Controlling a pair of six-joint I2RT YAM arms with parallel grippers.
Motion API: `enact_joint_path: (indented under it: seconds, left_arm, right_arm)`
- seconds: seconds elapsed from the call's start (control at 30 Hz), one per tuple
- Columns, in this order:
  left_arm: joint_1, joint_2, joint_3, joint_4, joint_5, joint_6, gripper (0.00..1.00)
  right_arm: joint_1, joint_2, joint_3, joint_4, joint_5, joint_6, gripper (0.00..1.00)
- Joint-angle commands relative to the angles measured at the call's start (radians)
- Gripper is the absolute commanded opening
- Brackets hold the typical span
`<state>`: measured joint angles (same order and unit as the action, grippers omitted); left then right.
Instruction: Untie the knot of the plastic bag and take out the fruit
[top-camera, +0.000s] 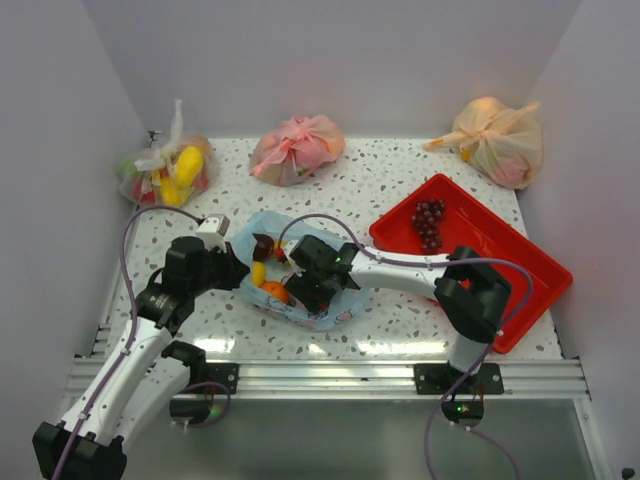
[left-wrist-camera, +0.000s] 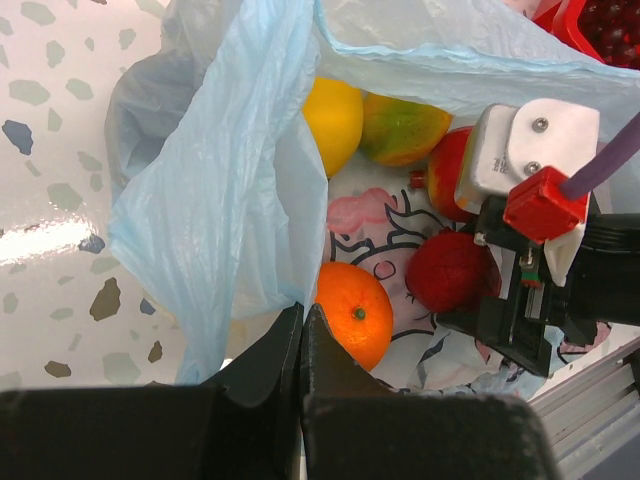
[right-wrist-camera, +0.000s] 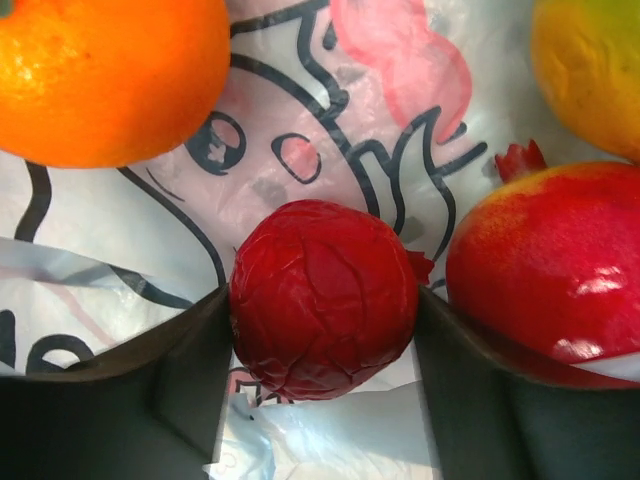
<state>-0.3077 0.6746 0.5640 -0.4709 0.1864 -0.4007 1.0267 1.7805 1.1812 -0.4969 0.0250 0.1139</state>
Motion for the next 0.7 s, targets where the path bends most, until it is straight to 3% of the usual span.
enact_joint_path:
  seconds: [0.0, 0.1, 0.2, 0.43, 0.67]
  left_arm:
    - [0.009, -0.001, -0.004, 0.049, 0.002, 0.007, 0.00]
    - [0.009, -0.004, -0.004, 0.049, 0.001, 0.006, 0.00]
    - [0.009, -0.003, -0.003, 0.049, 0.001, 0.005, 0.00]
    - [0.009, 0.002, -0.003, 0.048, 0.001, 0.005, 0.00]
    - [0.009, -0.004, -0.003, 0.046, -0.005, 0.003, 0.00]
  right_arm:
    - [0.004, 0.011, 0.035, -0.037, -0.022, -0.005, 0.60]
    - [0.004, -0.010, 0.037, -0.035, -0.020, -0.005, 0.37]
    - [0.004, -0.068, 0.044, -0.020, -0.022, -0.005, 0.23]
    - [0.004, -0.205, 0.165, -0.028, -0.008, -0.023, 0.12]
    - [-0.023, -0.337, 0.251, 0.004, 0.170, -0.060, 0.07]
